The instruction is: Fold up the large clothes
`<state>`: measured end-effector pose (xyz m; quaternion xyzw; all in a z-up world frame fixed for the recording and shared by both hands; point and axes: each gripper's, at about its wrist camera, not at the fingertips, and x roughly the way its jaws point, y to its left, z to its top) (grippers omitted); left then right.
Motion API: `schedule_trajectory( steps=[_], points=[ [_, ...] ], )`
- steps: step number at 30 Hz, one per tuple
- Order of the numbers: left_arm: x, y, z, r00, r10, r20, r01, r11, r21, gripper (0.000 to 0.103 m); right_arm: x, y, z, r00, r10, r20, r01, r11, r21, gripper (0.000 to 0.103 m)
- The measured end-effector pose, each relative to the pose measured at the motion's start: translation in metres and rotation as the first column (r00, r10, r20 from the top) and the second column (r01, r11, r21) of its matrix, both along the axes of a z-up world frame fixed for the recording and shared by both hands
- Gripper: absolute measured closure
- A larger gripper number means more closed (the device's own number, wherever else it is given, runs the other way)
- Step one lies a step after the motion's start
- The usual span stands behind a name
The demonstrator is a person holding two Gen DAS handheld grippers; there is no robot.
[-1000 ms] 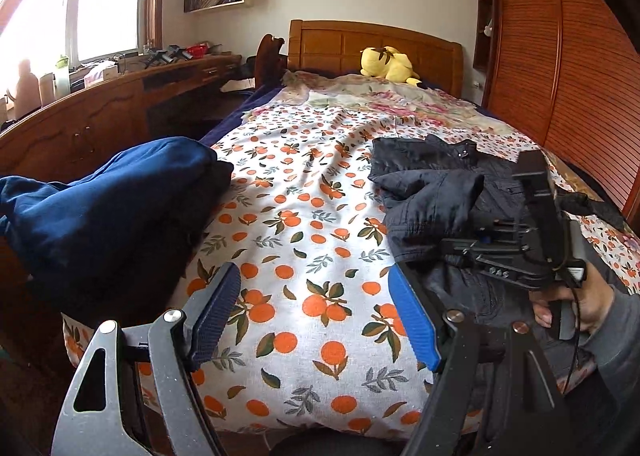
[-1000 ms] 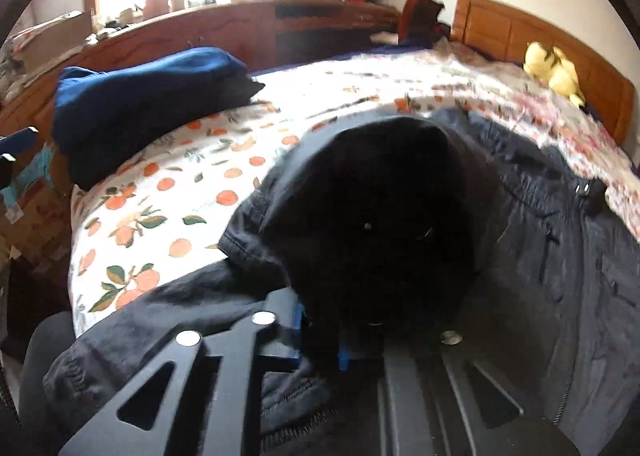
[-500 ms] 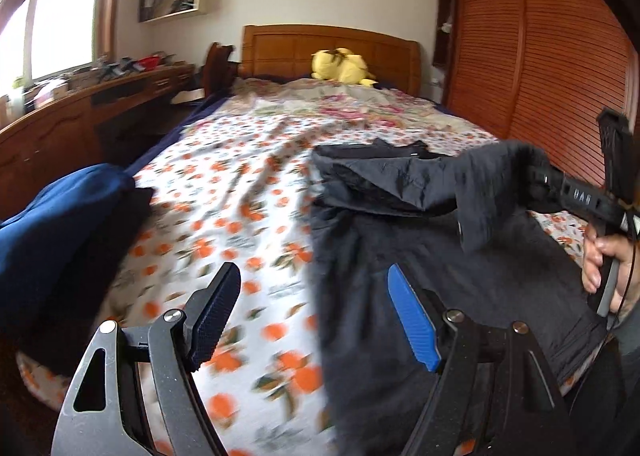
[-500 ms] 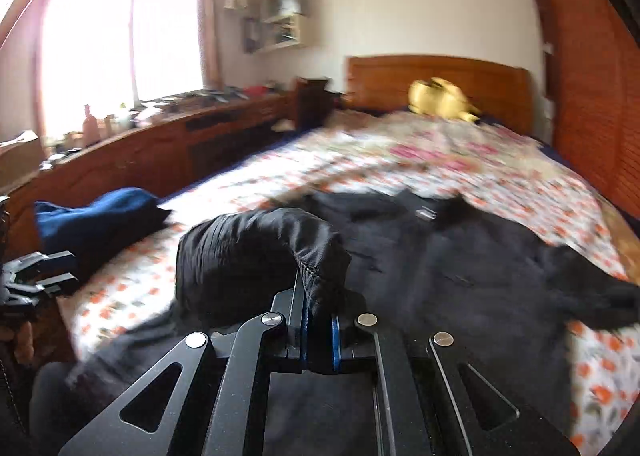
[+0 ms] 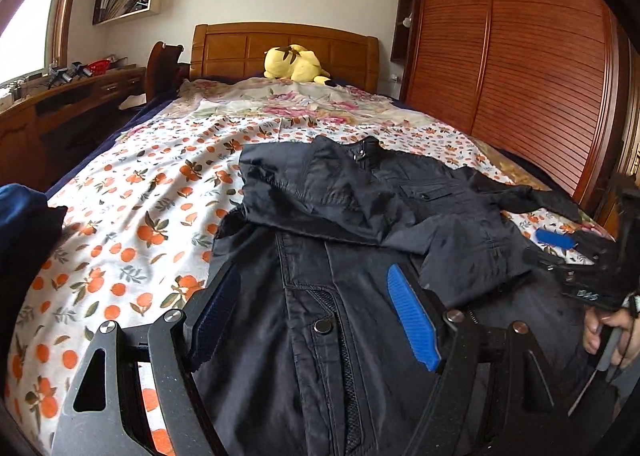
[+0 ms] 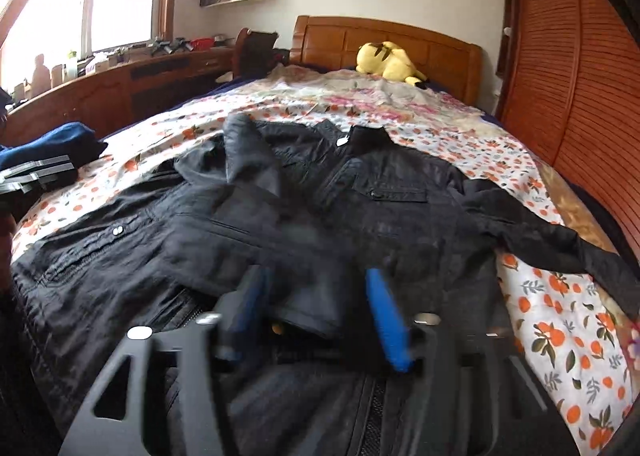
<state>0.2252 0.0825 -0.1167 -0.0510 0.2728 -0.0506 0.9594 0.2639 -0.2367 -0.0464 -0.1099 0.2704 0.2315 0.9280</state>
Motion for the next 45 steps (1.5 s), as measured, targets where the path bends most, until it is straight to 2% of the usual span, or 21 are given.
schedule_trajectory(
  steps=[5, 10, 14, 18, 21, 24, 28, 29, 30, 31, 32, 33, 37, 45],
  points=[
    [0.002, -0.001, -0.014, 1.0, 0.005, -0.002, -0.005, 1.0, 0.013, 0.026, -0.031, 0.016, 0.011, 0.998, 0.054, 0.028, -0.055, 0.999, 0.004, 0.034],
    [0.0, -0.005, -0.022, 1.0, -0.018, -0.008, 0.018, 1.0, 0.023, 0.026, -0.03, 0.041, 0.005, 0.992, 0.122, 0.013, -0.122, 0.992, -0.028, 0.028],
    [-0.002, -0.006, -0.022, 1.0, -0.026, -0.001, 0.026, 1.0, 0.017, 0.026, -0.005, 0.056, -0.005, 0.99, 0.133, -0.053, -0.136, 0.99, -0.044, 0.028],
    [0.0, -0.004, -0.022, 1.0, -0.029, -0.006, 0.029, 1.0, 0.012, 0.026, 0.022, 0.061, -0.013, 0.981, 0.115, -0.156, -0.118, 0.993, -0.011, 0.028],
    [0.0, -0.004, -0.022, 1.0, -0.031, -0.004, 0.031, 0.999, 0.01, 0.026, 0.039, 0.068, -0.013, 0.974, 0.111, -0.196, -0.112, 0.994, 0.003, 0.028],
    [0.0, -0.004, -0.023, 1.0, -0.03, -0.005, 0.03, 1.0, 0.008, 0.026, 0.045, 0.078, -0.018, 0.961, 0.125, -0.246, -0.133, 0.991, -0.014, 0.028],
    [-0.001, -0.004, -0.023, 0.999, -0.031, -0.007, 0.031, 1.0, 0.005, 0.026, 0.047, 0.087, -0.023, 0.955, 0.123, -0.271, -0.146, 0.987, -0.066, 0.028],
    [-0.001, -0.004, -0.023, 0.999, -0.031, -0.007, 0.031, 0.999, 0.005, 0.026, 0.049, 0.086, -0.023, 0.954, 0.125, -0.274, -0.145, 0.988, -0.055, 0.031],
    [0.0, -0.004, -0.023, 1.0, -0.031, -0.007, 0.031, 1.0, 0.005, 0.026, 0.049, 0.084, -0.021, 0.952, 0.134, -0.275, -0.15, 0.988, -0.04, 0.049],
    [-0.001, -0.004, -0.023, 0.999, -0.031, -0.006, 0.031, 0.999, 0.005, 0.026, 0.05, 0.082, -0.02, 0.949, 0.146, -0.279, -0.161, 0.986, -0.034, 0.061],
    [0.0, -0.004, -0.023, 0.999, -0.031, -0.007, 0.031, 1.0, 0.005, 0.026, 0.052, 0.083, -0.021, 0.949, 0.147, -0.279, -0.165, 0.985, -0.041, 0.085],
    [0.0, -0.004, -0.023, 0.999, -0.031, -0.008, 0.031, 1.0, 0.005, 0.026, 0.051, 0.082, -0.02, 0.949, 0.147, -0.279, -0.168, 0.984, -0.054, 0.089],
    [-0.002, -0.004, -0.024, 0.999, -0.034, -0.007, 0.034, 0.999, 0.002, 0.026, 0.04, 0.067, -0.002, 0.965, 0.142, -0.22, -0.157, 0.986, -0.053, 0.094],
    [-0.005, -0.003, -0.023, 0.999, -0.035, 0.001, 0.035, 0.999, -0.005, 0.026, 0.008, 0.028, 0.073, 0.993, 0.101, -0.067, -0.101, 0.995, 0.003, 0.096]
  ],
)
